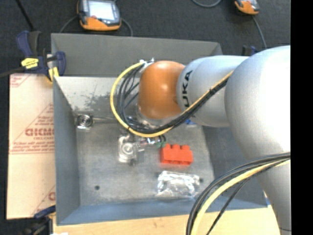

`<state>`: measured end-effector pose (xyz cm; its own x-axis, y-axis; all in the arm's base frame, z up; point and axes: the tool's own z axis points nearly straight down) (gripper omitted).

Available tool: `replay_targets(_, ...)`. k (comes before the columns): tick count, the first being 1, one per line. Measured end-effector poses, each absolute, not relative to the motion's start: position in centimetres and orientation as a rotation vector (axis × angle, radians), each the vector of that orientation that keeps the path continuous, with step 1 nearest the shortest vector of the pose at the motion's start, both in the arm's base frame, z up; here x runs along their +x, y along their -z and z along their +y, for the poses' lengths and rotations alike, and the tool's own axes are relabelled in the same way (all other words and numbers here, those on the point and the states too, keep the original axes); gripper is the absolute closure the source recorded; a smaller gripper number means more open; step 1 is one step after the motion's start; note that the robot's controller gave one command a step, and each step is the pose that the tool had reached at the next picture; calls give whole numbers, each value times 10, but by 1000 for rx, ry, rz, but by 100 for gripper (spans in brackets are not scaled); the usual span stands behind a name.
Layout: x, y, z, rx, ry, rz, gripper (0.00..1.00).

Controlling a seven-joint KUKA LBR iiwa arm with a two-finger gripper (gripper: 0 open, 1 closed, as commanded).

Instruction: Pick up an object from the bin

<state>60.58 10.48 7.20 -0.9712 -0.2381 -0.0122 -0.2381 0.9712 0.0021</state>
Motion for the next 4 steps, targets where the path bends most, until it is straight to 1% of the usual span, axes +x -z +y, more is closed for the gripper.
replay_targets(3, 609, -75, 105, -339, -19, 3103, 0)
replay_targets(4, 610, -78, 105, -336, -20, 3100, 100)
